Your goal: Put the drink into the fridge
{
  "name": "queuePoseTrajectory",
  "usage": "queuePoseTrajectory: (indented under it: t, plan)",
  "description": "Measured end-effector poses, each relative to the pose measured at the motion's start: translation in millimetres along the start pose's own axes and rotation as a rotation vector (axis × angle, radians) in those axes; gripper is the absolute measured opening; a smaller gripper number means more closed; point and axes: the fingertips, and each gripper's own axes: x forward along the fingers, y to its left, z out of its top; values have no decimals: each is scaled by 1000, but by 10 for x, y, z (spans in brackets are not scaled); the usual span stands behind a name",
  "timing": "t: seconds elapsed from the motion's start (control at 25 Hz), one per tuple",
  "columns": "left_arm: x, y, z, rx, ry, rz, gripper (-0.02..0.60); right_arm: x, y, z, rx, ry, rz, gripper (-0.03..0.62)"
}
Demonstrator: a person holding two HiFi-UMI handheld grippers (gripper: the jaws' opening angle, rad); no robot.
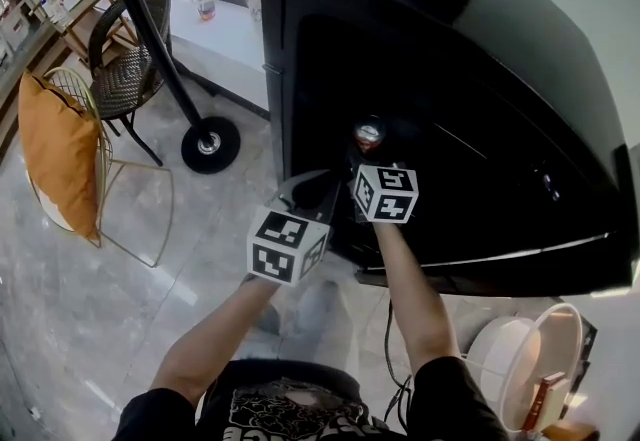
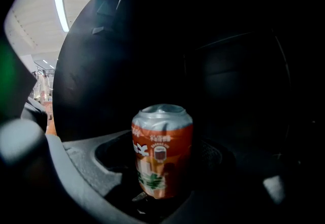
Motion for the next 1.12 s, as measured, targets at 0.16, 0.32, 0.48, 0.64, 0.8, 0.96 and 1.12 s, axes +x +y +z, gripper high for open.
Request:
queuePoseTrajectory:
  t: [0.16,0.32,0.48,0.64,0.8,0.96,1.12]
  plan:
    - [4,36,2,-5,0,5,5,27,-1,-1,-26,-8,1,333]
    - [-2,19,-14,-15,14,3,5,18,6,-12,-18,30,14,336]
    - [-73,-17,47,-24,32,7,5,-114,-5,92,-4,41,8,341]
    - [-164,-57,213,-37,42,13,5,-263,33,277,-1,43,2,341]
    - [-296,-149,415,-19,68,18,5,-464,165,522,-17,41,13,341]
    - [-471,-226,674,-1,81,28,5,-705,381,823,-28,33,29,333]
    - [-659,-317,987,11,83,31,5,-1037,572,1159,-28,26,24,292]
